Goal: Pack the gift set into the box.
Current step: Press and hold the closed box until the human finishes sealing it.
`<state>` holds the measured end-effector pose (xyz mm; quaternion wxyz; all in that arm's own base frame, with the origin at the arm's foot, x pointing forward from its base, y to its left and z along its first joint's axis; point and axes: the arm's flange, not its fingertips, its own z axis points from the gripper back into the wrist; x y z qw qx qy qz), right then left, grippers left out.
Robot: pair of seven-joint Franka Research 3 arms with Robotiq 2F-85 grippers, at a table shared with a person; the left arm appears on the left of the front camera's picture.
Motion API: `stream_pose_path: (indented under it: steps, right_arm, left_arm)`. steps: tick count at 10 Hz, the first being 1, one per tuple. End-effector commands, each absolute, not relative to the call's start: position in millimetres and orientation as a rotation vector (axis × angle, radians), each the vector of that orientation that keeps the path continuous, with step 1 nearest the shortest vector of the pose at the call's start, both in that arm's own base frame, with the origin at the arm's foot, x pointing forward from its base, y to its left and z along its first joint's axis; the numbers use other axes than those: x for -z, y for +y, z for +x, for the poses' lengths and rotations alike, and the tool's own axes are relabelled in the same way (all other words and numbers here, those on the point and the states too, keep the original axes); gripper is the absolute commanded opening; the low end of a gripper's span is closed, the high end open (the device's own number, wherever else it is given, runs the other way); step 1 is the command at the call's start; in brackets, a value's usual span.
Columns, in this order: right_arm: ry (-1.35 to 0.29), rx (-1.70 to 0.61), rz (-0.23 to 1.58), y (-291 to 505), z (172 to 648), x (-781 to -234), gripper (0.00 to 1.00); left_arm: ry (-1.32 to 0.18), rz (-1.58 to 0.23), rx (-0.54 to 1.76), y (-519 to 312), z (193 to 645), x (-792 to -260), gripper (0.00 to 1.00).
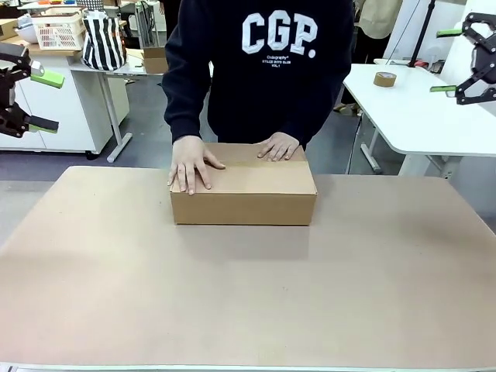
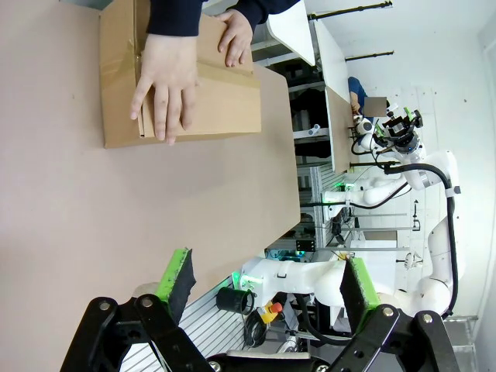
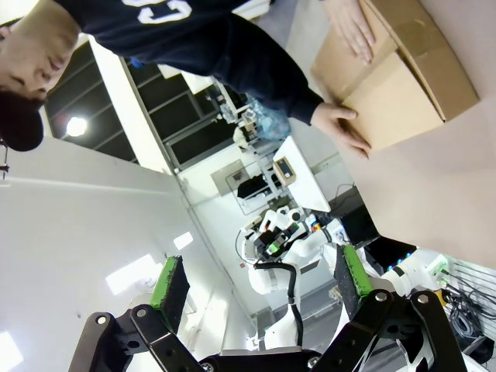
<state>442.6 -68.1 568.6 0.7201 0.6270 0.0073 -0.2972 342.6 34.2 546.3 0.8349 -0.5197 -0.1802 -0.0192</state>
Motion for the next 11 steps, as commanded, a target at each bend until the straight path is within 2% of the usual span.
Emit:
stream_pose_path:
  steps: [1,11]
  right_arm:
    - [0.022,0.644,1.377,-70.3,443.8,-571.5,1.0]
    - [0.022,0.644,1.377,-70.3,443.8,-571.5,1.0]
  left_arm:
    - [-0.386,-1.112,0.049,34.1,342.3,-548.7,1.0]
    - [-0.386,-1.112,0.049,34.1,342.3,-548.7,1.0]
